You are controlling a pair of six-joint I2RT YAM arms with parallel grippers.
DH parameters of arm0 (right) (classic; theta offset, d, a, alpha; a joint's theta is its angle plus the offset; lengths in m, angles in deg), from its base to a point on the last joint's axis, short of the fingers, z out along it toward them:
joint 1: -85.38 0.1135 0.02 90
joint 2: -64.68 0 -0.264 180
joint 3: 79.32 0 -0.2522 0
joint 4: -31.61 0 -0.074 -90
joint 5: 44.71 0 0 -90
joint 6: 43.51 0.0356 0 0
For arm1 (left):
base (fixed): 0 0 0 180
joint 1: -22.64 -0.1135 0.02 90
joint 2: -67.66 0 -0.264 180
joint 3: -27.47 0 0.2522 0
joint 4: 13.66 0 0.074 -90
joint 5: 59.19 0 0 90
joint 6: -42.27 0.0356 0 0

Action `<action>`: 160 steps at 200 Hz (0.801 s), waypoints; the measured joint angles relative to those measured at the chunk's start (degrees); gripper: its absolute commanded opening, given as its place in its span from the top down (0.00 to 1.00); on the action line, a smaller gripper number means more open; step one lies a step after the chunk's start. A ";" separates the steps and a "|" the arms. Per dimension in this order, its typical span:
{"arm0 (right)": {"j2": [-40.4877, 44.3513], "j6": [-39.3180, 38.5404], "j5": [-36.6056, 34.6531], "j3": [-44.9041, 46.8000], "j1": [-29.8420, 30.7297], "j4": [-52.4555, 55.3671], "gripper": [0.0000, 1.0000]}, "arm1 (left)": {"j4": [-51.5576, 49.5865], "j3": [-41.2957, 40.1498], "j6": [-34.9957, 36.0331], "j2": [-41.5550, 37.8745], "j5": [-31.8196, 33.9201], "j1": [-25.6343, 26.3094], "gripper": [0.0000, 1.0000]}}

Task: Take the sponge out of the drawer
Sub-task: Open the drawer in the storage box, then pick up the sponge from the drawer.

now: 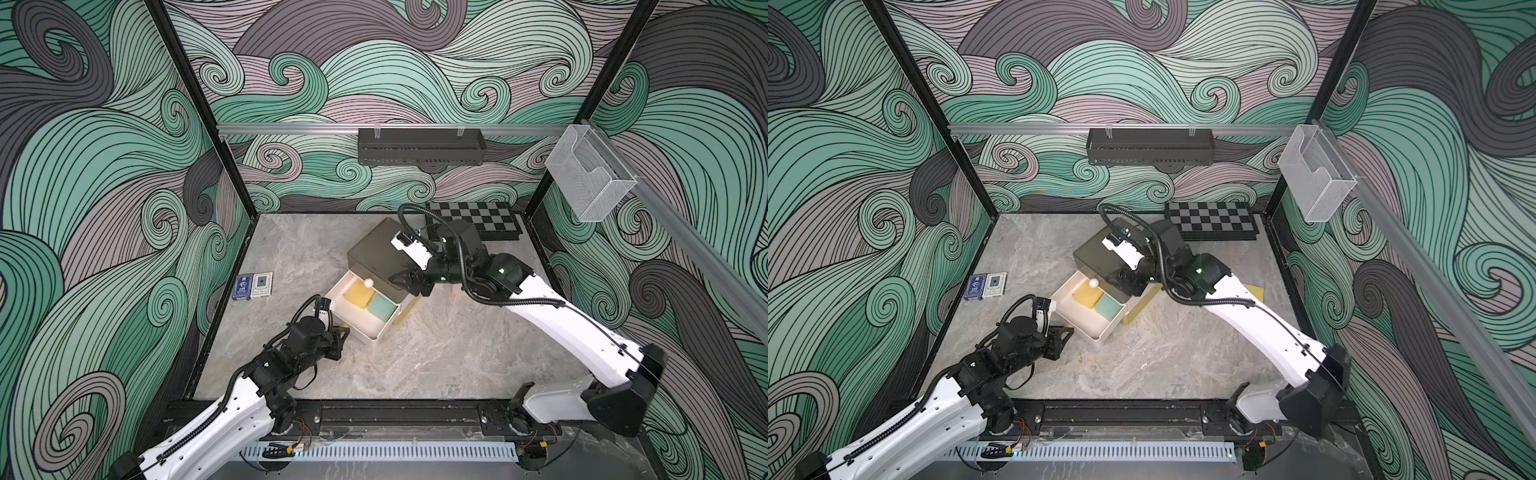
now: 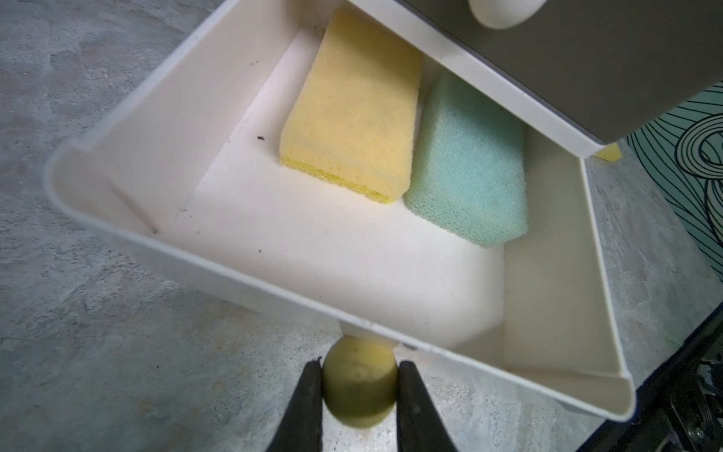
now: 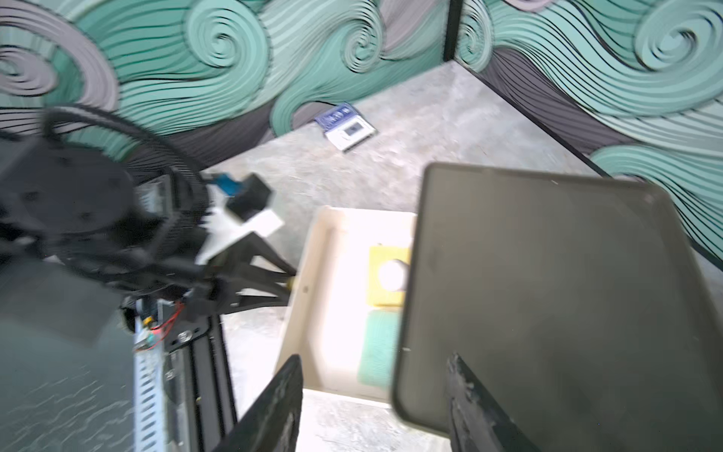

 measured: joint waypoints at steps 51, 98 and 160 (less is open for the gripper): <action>-9.31 0.81 -5.53 3.39 7.17 1.95 0.46 | 0.15 0.00 0.02 0.83 -0.15 0.04 0.85; -21.24 0.50 -14.69 -1.70 11.17 6.21 0.48 | 0.22 0.00 0.07 0.72 -0.17 0.15 0.85; -26.86 0.37 -25.94 -4.74 13.05 7.63 0.48 | 0.24 0.00 0.28 0.72 -0.22 0.37 0.85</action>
